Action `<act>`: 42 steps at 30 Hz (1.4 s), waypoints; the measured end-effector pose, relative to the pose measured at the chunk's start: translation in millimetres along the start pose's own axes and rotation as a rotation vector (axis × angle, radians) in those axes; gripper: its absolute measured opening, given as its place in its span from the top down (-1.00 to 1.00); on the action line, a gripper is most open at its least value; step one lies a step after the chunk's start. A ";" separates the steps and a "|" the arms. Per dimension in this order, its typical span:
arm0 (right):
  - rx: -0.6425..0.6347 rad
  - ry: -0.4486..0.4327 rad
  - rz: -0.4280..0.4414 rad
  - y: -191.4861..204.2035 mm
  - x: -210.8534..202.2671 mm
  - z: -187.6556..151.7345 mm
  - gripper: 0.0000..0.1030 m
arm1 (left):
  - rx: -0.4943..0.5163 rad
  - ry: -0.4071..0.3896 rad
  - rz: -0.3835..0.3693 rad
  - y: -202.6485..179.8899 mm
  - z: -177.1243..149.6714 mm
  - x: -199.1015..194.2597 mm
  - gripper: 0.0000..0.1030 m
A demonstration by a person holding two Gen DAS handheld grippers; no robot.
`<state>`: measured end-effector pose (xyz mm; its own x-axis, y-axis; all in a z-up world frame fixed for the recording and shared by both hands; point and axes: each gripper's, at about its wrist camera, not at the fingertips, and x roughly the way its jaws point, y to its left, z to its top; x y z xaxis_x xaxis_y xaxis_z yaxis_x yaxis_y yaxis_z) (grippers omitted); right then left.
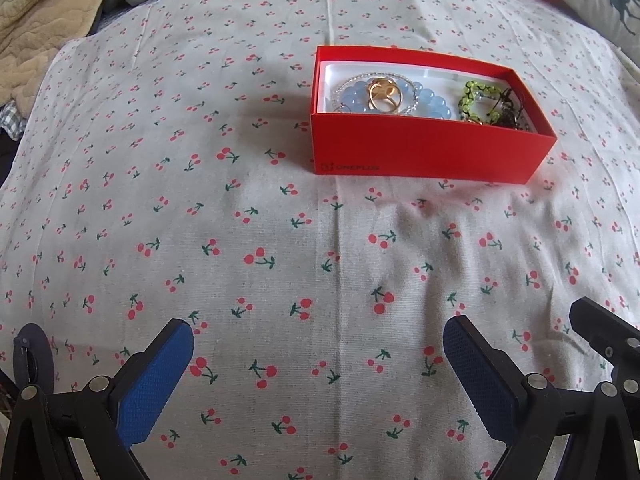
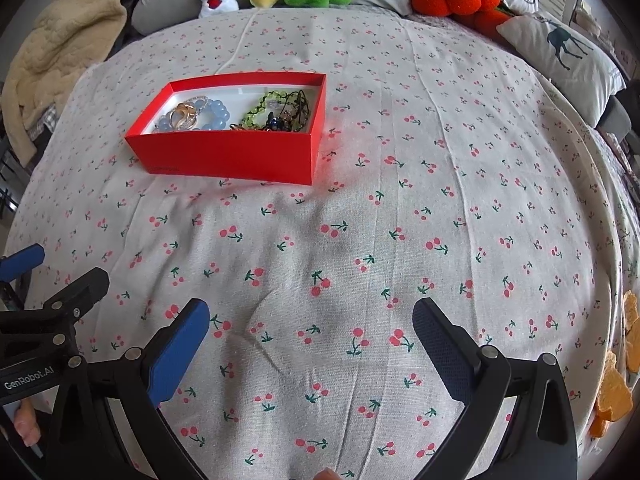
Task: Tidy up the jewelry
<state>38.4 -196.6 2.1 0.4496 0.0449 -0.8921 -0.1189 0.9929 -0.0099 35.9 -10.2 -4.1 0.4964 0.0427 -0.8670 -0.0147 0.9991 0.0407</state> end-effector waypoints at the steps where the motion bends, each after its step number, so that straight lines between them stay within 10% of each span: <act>1: 0.000 0.000 0.001 -0.1 0.0 0.0 -0.99 | 0.000 0.000 0.000 0.5 0.1 0.1 -0.99; 42: 0.005 0.001 -0.002 1.3 0.6 -0.8 -0.99 | -0.003 0.040 0.028 1.0 -2.0 7.2 -0.99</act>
<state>37.7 -195.4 1.2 0.4487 0.0427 -0.8927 -0.1134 0.9935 -0.0095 37.7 -8.8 -11.3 0.4609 0.0712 -0.8846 -0.0307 0.9975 0.0643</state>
